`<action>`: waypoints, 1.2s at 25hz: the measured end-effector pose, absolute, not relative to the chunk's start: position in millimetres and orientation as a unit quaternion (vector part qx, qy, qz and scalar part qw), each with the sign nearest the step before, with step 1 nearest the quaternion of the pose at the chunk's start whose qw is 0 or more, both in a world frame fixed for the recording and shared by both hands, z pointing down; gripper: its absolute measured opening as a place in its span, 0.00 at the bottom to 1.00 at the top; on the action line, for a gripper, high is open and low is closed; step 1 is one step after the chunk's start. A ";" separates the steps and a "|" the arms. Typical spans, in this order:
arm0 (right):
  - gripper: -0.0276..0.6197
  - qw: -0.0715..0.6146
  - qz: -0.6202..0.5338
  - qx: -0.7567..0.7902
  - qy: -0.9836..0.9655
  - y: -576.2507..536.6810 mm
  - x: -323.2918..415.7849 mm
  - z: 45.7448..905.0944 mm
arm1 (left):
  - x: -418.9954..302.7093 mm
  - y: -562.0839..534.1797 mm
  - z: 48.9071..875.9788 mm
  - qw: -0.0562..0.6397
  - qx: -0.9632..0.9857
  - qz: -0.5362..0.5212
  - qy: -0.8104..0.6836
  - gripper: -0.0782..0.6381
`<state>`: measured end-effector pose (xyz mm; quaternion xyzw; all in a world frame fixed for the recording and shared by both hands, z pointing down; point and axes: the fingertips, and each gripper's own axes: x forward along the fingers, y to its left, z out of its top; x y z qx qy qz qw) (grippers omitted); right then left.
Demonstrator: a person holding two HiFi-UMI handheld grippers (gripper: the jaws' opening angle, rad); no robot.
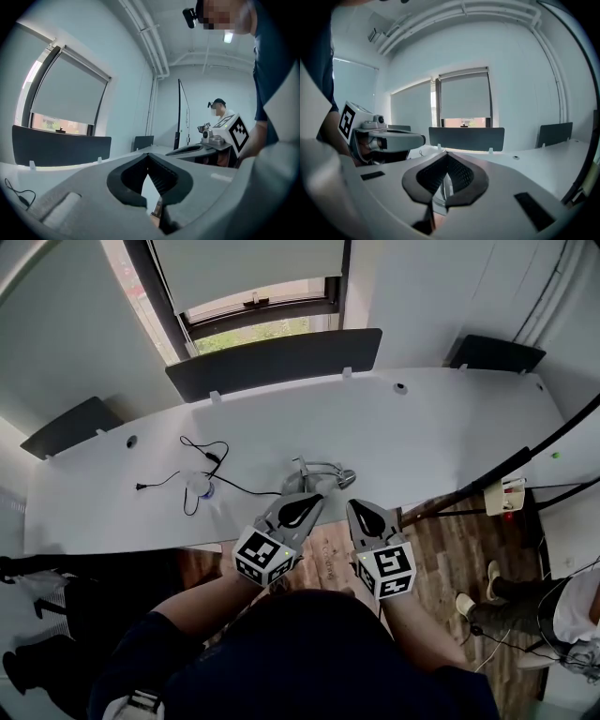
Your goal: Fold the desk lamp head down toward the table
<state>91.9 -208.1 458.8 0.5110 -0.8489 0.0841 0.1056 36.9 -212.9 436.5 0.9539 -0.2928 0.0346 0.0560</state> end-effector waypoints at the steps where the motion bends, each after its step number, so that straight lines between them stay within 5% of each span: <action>1: 0.06 0.094 0.086 0.509 -0.851 -204.7 91.8 452.0 | 39.2 -209.5 432.4 0.057 0.955 0.032 -0.289 0.12; 9: 0.06 0.034 0.113 0.491 -0.863 -182.7 94.6 425.5 | 49.2 -188.4 409.4 0.068 0.959 0.012 -0.274 0.12; 30: 0.06 0.026 0.123 0.479 -0.869 -178.2 88.2 430.8 | 51.2 -178.4 416.3 0.068 0.957 0.011 -0.282 0.12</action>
